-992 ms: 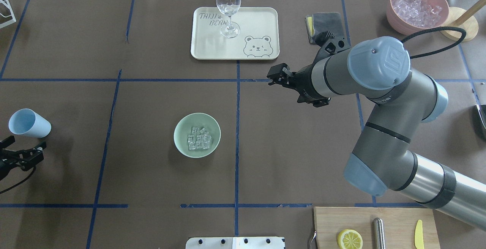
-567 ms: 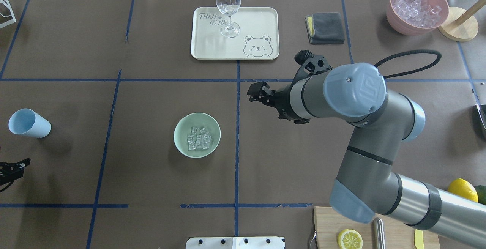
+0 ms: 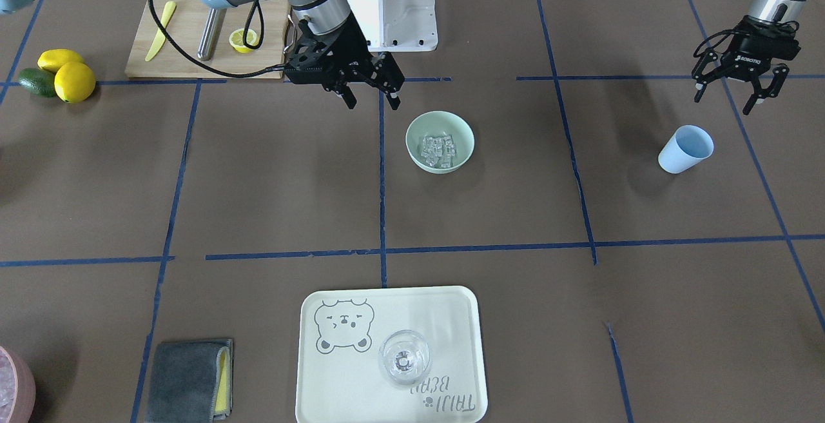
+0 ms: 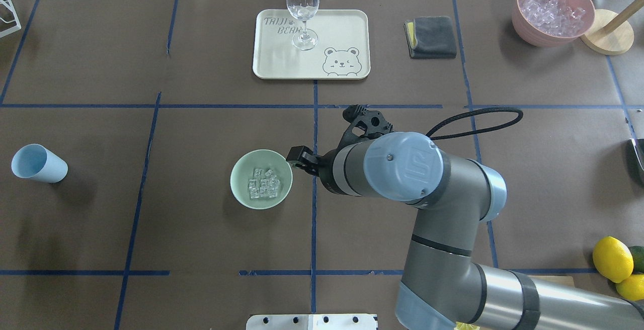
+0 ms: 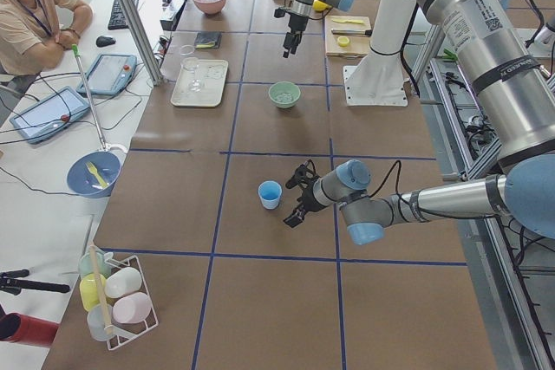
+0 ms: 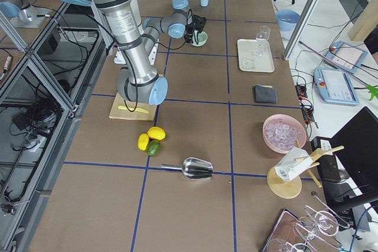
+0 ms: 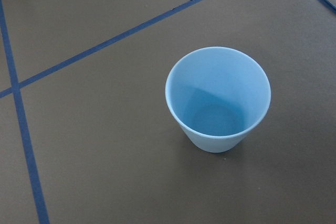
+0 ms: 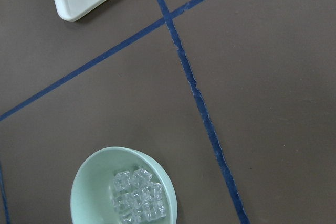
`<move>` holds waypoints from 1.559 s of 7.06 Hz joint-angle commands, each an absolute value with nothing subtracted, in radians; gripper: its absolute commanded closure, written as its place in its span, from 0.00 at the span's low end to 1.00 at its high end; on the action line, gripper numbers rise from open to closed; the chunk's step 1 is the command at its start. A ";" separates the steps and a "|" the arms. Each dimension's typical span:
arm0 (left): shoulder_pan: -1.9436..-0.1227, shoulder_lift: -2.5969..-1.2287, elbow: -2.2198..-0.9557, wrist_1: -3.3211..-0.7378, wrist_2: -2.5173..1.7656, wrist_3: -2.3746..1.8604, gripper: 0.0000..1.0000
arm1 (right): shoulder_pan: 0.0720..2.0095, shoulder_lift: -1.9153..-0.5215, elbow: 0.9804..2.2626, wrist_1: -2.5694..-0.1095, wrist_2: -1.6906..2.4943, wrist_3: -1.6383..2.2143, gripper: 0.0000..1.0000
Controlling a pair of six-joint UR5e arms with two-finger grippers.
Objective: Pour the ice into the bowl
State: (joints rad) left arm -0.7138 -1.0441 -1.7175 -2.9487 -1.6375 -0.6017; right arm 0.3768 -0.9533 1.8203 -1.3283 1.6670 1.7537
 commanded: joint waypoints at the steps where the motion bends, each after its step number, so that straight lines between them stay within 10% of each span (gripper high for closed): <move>1: -0.752 -1.054 -1.724 -2.950 -1.643 -0.594 0.00 | 0.353 -0.829 1.633 -1.390 1.681 1.680 0.00; 5: -0.776 -1.058 -1.729 -2.950 -1.641 -0.597 0.00 | 0.356 -0.715 1.468 -1.471 1.747 1.575 0.17; 7: -0.776 -1.058 -1.726 -2.950 -1.638 -0.598 0.00 | 0.356 -0.712 1.465 -1.470 1.753 1.571 1.00; 11: -0.776 -1.058 -1.717 -2.950 -1.617 -0.598 0.00 | 0.367 -0.690 1.468 -1.468 1.756 1.566 1.00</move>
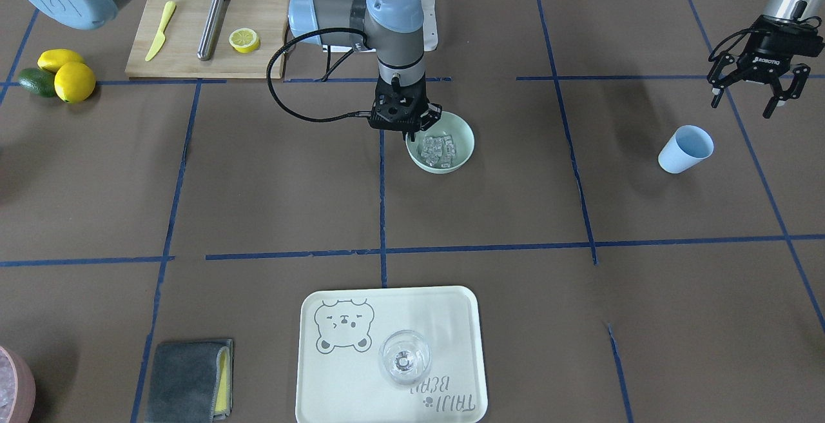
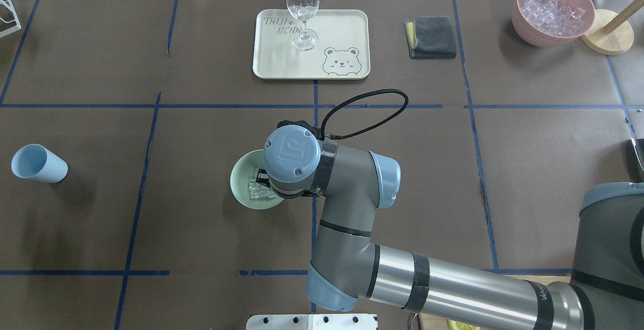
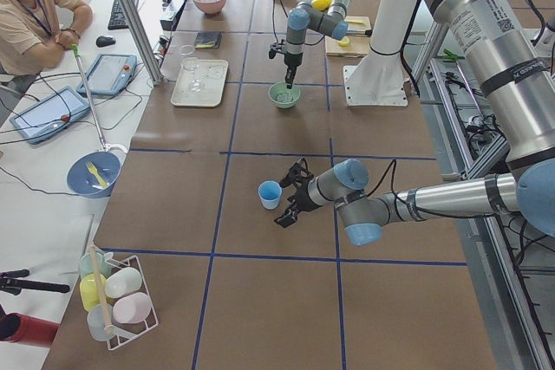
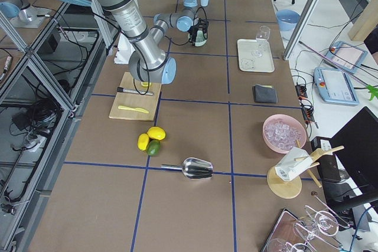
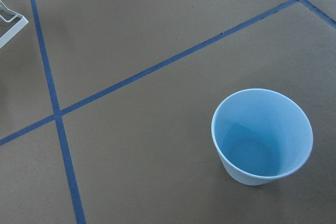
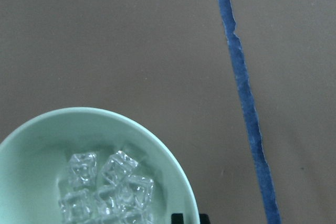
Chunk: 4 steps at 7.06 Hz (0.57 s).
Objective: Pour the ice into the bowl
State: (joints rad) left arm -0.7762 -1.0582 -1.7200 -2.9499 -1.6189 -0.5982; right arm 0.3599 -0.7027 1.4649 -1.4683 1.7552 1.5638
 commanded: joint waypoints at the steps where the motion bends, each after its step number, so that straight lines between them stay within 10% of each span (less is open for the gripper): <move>1: -0.776 -1.058 -1.718 -2.950 -1.615 -0.598 0.00 | 0.392 -0.689 1.486 -1.471 1.776 1.566 1.00; 4: -0.778 -1.058 -1.723 -2.950 -1.617 -0.598 0.00 | 0.538 -0.963 1.818 -1.456 1.957 1.543 1.00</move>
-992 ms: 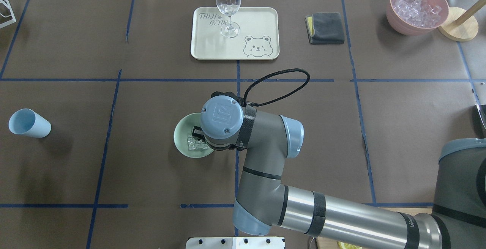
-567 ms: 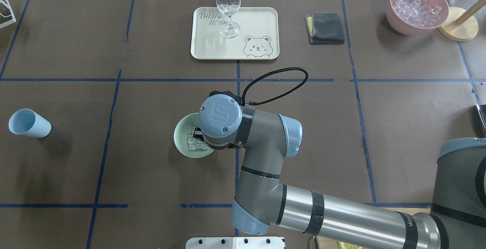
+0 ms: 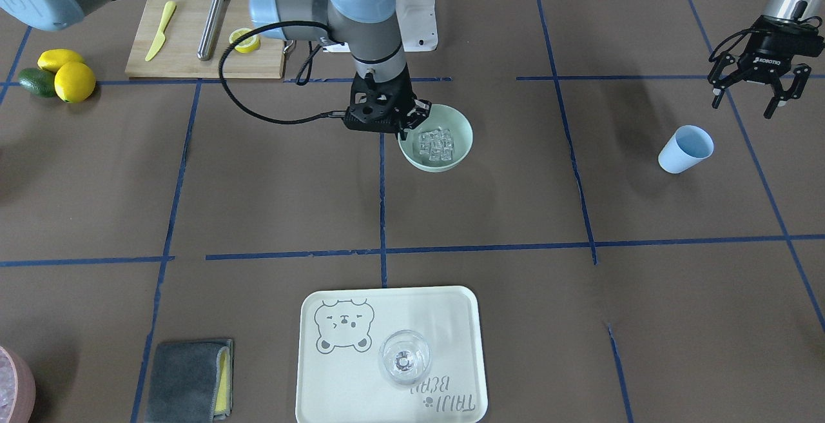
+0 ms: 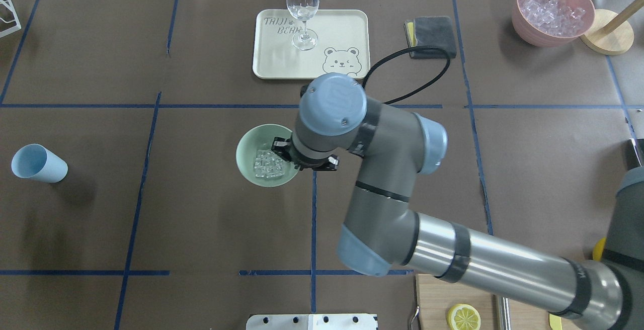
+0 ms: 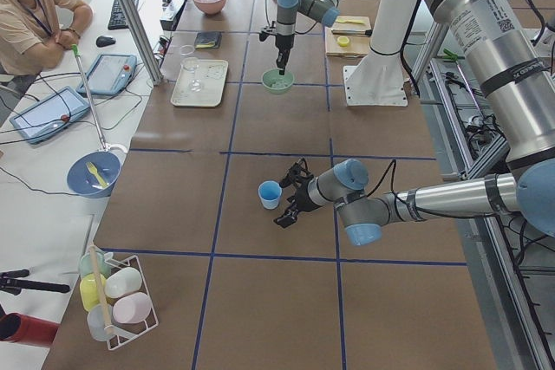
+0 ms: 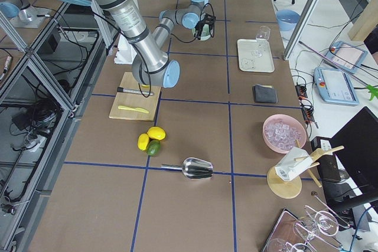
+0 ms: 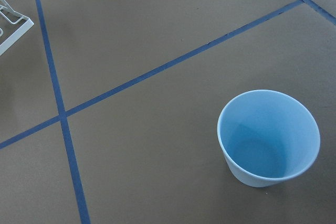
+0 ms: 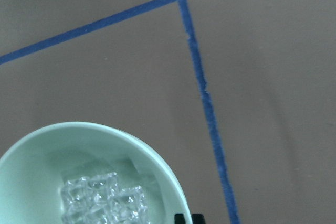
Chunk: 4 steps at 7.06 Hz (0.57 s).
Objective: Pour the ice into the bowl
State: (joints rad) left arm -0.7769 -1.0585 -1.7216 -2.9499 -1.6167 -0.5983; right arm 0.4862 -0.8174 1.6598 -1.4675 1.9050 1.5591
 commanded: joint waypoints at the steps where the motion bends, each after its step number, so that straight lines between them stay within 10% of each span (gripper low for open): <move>1: -0.776 -1.058 -1.720 -2.950 -1.617 -0.598 0.00 | 0.586 -1.089 1.920 -1.450 2.015 1.449 1.00; 4: -0.778 -1.060 -1.726 -2.950 -1.615 -0.598 0.00 | 0.737 -1.433 2.003 -1.372 2.090 1.100 1.00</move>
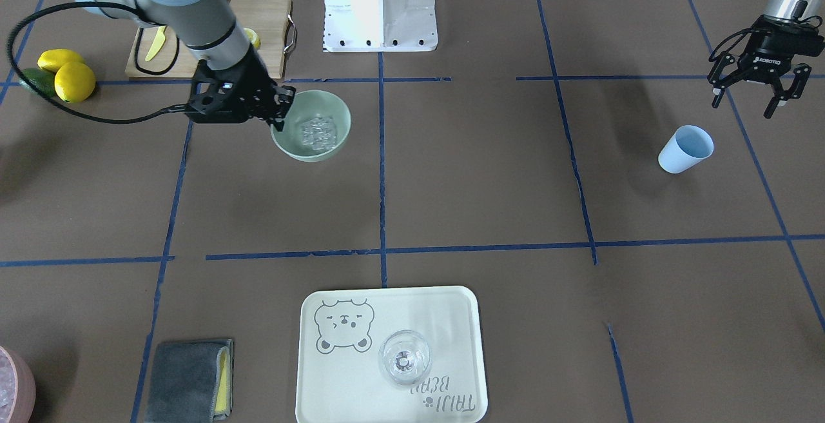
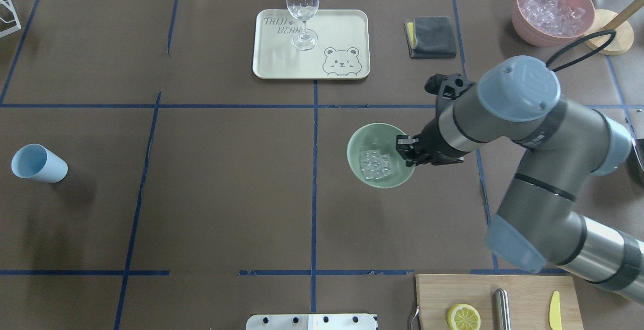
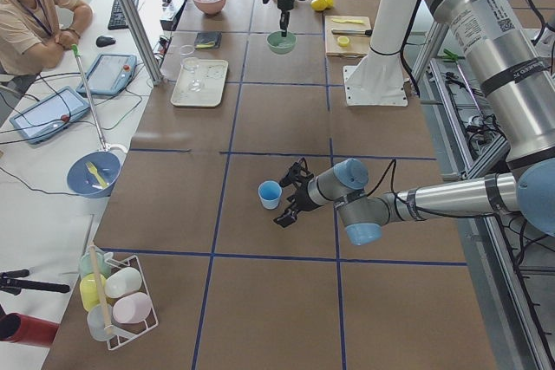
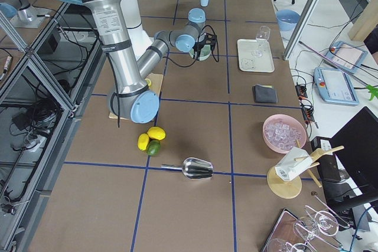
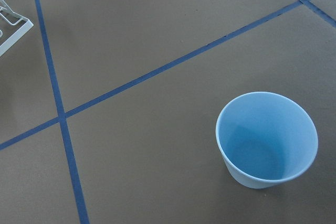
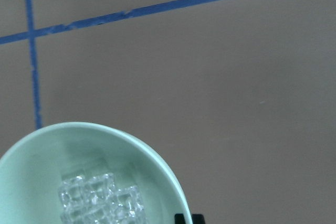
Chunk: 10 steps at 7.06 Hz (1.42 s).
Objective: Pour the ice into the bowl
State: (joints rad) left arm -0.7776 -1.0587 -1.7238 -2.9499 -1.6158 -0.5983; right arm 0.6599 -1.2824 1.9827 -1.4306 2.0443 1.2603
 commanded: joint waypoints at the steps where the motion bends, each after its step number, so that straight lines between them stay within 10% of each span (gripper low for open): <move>1: -0.778 -1.060 -1.727 -2.950 -1.615 -0.600 0.00 | 0.805 -1.556 1.984 -1.261 2.144 0.994 1.00; 10: -0.776 -1.072 -1.726 -2.950 -1.601 -0.604 0.00 | 0.966 -1.707 1.721 -1.019 2.321 0.781 1.00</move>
State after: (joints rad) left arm -0.7762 -1.0719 -1.7263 -2.9498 -1.6015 -0.6044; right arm 0.9654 -1.7096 1.7334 -1.0187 2.3214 0.7815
